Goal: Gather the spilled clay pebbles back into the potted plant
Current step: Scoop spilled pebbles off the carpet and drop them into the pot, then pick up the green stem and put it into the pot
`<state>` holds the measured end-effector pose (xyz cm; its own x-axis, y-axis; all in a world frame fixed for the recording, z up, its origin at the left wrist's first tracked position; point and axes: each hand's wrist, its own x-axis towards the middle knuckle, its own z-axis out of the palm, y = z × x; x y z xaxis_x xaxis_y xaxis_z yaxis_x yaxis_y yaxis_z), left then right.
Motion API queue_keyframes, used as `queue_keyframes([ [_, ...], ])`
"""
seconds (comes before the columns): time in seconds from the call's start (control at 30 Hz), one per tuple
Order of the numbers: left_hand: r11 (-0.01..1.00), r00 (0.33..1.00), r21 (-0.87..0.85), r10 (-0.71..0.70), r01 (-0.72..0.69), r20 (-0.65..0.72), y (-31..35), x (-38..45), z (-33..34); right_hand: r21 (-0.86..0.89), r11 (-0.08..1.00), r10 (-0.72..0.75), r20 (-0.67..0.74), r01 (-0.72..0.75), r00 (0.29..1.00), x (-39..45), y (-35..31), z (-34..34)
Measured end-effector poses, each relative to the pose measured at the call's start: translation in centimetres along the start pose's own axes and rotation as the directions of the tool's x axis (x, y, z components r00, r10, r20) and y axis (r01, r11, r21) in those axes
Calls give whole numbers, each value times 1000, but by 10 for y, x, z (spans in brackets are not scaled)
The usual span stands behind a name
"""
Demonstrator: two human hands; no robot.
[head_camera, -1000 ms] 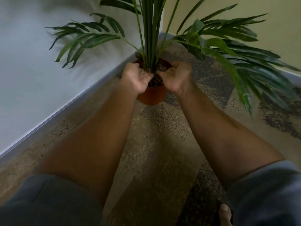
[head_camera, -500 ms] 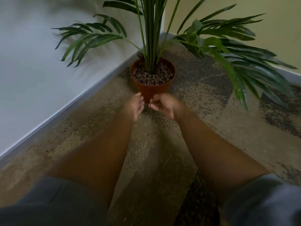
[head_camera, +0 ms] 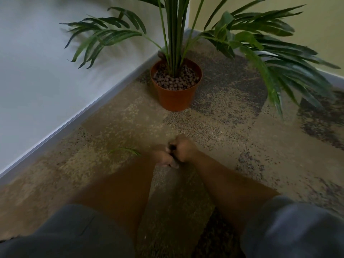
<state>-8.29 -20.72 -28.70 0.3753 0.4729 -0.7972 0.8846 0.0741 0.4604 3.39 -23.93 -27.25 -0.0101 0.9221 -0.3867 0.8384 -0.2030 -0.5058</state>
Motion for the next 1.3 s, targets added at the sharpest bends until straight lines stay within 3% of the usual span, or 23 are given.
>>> queue_keyframes([
  [0.1,990,946,130,85,-46,-312,-1,-8,9,-40,999,-7,-10,7,1000,2,4,7],
  [0.2,991,890,132,90,-34,-447,-1,-8,19,-12,1000,-8,-22,7,1000,1,6,8],
  [0.37,997,848,60,70,-45,-525,-1,-8,25,185,983,31,-71,-17,997,2,13,11],
  [0.47,999,841,-4,36,-46,-540,-4,-8,25,202,979,18,-92,1,996,0,14,12],
  [0.53,990,843,-124,-12,-65,-538,-5,-9,26,242,970,25,-76,-5,997,2,14,13],
  [0.6,921,854,-373,-102,-113,-510,-5,-8,25,338,937,105,-39,-86,994,4,11,14],
  [0.67,737,885,-661,-203,-144,-419,-3,-7,22,504,833,260,6,-228,965,6,8,14],
  [0.73,619,871,-759,-238,-204,-429,-4,-7,18,733,595,393,92,-329,915,9,4,12],
  [0.83,644,846,-712,-187,-279,-500,-4,-11,14,914,210,407,242,-347,881,6,-6,4],
  [0.93,685,805,-643,-139,-343,-577,-1,-16,14,936,6,305,334,-352,892,4,-12,2],
  [1.03,737,648,-592,-283,-325,-707,-6,-23,8,922,-133,316,387,-363,866,8,-18,6],
  [1.1,715,530,-650,-458,-257,-714,-17,-27,4,925,-119,367,379,-361,850,13,-19,9],
  [1.17,673,483,-720,-580,-170,-656,-31,-32,3,924,-23,400,358,-381,844,18,-20,12],
  [1.3,670,594,-741,-579,-43,-558,-52,-35,9,902,88,426,350,-423,834,23,-29,14],
])
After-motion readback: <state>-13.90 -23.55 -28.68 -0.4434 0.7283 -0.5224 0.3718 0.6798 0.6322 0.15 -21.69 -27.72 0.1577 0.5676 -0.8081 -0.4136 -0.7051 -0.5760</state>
